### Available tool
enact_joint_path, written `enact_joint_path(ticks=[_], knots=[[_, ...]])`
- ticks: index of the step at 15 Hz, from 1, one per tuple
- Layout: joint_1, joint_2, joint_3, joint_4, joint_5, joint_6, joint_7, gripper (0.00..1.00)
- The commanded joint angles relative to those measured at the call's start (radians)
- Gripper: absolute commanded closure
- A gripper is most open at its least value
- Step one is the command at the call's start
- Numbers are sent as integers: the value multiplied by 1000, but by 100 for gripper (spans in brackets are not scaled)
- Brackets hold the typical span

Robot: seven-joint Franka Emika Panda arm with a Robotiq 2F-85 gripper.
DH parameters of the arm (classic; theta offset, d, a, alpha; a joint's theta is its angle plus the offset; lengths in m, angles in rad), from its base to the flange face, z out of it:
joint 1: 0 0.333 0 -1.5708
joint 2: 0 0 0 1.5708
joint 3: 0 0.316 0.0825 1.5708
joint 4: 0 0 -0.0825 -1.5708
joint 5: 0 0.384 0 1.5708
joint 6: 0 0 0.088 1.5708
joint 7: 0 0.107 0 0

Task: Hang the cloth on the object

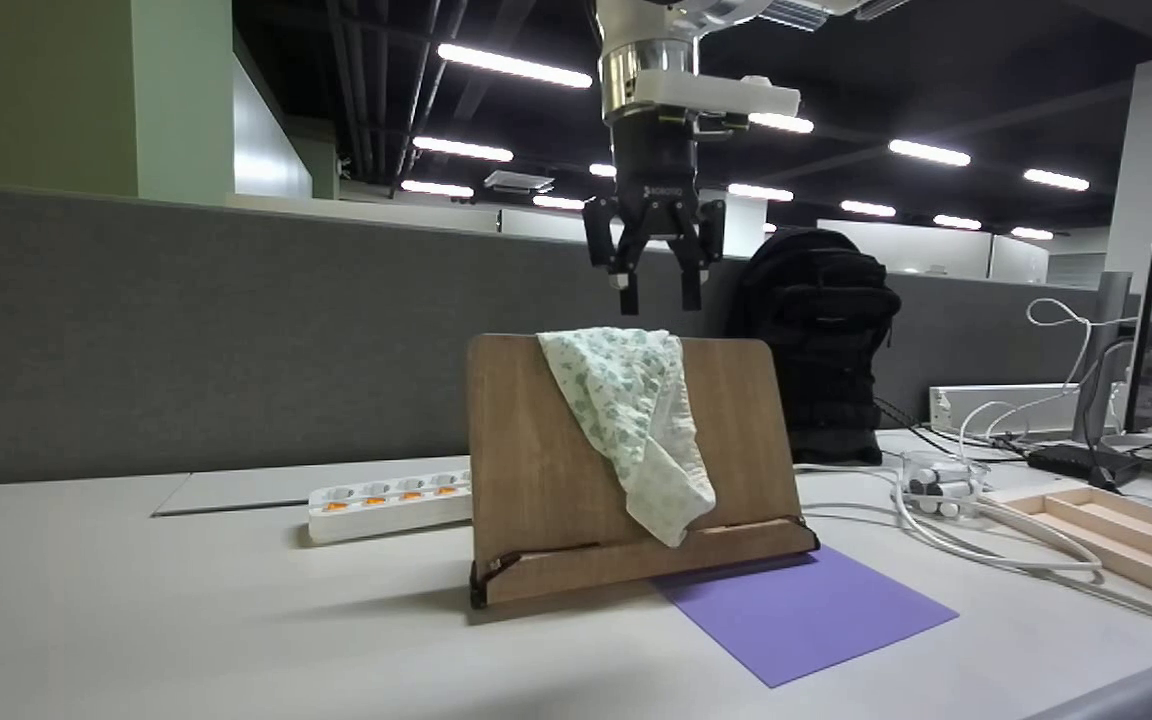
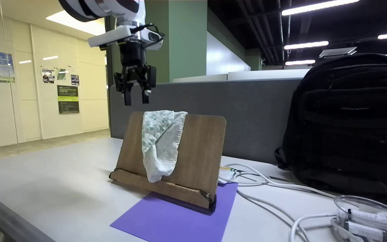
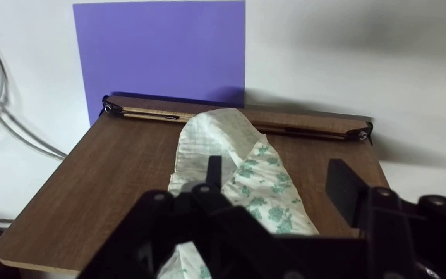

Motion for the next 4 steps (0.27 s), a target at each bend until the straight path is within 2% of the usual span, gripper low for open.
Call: enact_joint_path(ticks=[1, 4], knots=[[1, -22, 6, -2, -27, 13, 36, 1], [-5, -27, 5, -5, -52, 39, 45, 0]])
